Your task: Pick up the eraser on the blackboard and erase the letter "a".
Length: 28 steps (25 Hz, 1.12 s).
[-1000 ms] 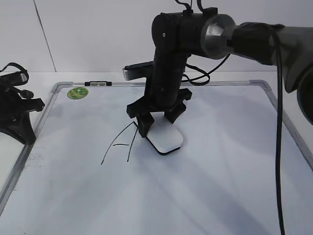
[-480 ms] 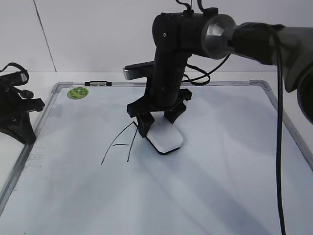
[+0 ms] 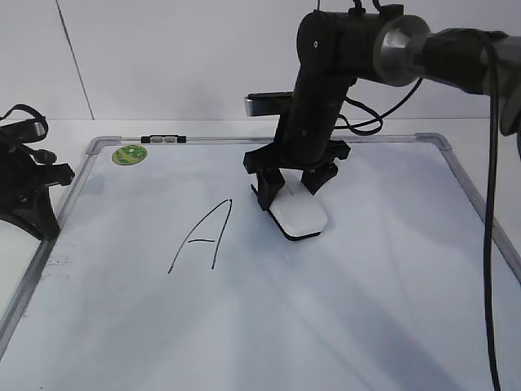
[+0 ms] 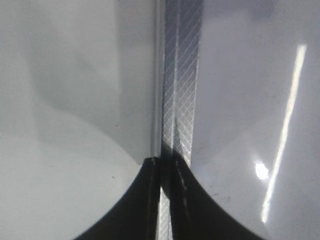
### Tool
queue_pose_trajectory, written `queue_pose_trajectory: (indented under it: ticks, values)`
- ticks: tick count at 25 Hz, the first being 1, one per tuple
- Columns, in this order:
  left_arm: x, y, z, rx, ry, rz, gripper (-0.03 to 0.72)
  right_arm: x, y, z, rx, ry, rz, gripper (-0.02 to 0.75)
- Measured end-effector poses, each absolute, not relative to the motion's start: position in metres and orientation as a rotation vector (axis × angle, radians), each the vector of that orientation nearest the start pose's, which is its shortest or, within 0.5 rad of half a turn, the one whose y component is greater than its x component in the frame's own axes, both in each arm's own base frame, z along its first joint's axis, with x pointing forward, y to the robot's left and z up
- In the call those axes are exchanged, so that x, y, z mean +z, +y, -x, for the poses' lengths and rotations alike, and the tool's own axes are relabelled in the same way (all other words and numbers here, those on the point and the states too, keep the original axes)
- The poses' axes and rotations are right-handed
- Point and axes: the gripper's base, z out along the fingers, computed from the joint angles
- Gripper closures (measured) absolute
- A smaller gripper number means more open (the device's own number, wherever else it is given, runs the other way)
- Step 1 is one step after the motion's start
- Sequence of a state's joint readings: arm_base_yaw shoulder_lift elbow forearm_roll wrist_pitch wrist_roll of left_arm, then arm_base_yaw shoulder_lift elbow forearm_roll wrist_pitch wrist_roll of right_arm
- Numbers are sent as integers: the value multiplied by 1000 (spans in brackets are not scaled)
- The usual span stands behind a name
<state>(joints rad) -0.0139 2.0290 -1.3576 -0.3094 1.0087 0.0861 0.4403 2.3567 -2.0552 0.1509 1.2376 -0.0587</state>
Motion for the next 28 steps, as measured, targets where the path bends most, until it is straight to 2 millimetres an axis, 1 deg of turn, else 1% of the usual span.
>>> queue_pose_trajectory:
  ticks: [8,12,18,25,28]
  values:
    - [151,-29,-380,-409,3126,107,671,174,204,-443,255,2974,631,209]
    - [151,-29,-380,-409,3126,107,671,174,202,-444,267,2976,622,209]
    - [151,-29,-380,-407,3126,106,671,185,194,-444,196,2952,627,209]
    - [151,-28,-381,-401,3123,103,671,243,186,-436,191,2830,602,209]
    - [151,-28,-381,-401,3123,103,671,266,181,-431,152,2786,566,209]
